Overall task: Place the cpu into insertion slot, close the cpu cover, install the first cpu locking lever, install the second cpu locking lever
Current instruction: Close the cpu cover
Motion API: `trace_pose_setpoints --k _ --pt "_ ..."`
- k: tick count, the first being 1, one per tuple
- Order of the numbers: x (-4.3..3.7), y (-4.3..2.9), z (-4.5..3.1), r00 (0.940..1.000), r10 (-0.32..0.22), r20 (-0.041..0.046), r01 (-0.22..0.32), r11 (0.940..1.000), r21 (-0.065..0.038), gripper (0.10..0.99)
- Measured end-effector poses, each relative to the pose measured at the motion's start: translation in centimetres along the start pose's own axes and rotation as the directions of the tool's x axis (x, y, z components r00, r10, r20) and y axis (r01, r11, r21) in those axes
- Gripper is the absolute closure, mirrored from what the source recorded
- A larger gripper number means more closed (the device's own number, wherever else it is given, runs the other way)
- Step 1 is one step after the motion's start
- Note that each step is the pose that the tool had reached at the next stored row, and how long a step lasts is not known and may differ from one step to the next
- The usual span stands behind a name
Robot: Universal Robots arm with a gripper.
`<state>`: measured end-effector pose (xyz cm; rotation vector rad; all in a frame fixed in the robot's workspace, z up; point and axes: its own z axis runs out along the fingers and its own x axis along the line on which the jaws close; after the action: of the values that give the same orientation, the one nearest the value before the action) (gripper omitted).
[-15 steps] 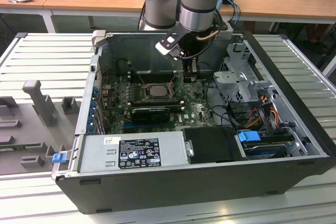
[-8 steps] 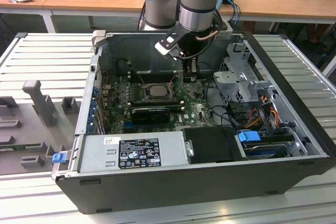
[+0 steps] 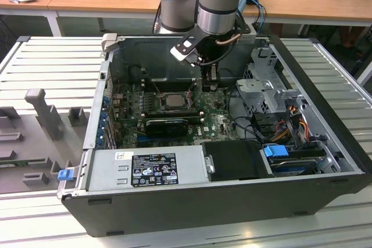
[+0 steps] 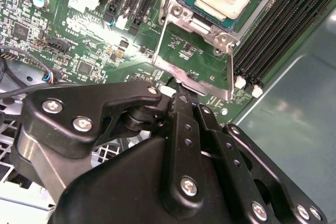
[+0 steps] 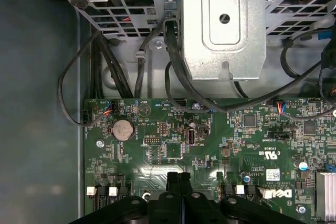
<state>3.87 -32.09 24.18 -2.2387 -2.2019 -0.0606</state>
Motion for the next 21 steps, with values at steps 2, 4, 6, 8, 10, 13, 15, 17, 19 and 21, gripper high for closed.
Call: trace_pose_setpoints --k 2,4,6,8,10,13,15,17,19,21 --pt "0.00 -0.03 0.00 1.0000 0.000 0.0000 0.000 1.0000 0.000 0.980" --pt "0.00 -0.07 0.00 1.0000 0.000 -0.0001 0.000 1.0000 0.000 0.980" --pt "0.00 -0.12 0.00 1.0000 0.000 0.0000 0.000 1.0000 0.000 0.980" --pt "0.00 -0.19 0.00 1.0000 0.000 0.0000 0.000 1.0000 0.000 0.980" --pt "0.00 -0.25 -0.01 1.0000 0.000 0.0000 0.000 1.0000 0.000 0.980" --pt "0.00 -0.29 -0.01 1.0000 0.000 0.0000 0.000 1.0000 0.000 0.980" --pt "0.00 -0.33 -0.01 1.0000 0.000 0.0000 0.000 1.0000 0.000 0.980" --pt "0.00 -0.35 -0.01 1.0000 0.000 0.0000 0.000 1.0000 0.000 0.980" --pt "-0.01 -0.44 -0.01 1.0000 0.000 -0.0001 0.000 1.0000 0.000 0.980" --pt "-0.01 -0.60 -0.02 1.0000 0.000 0.0000 0.000 1.0000 0.000 0.980"
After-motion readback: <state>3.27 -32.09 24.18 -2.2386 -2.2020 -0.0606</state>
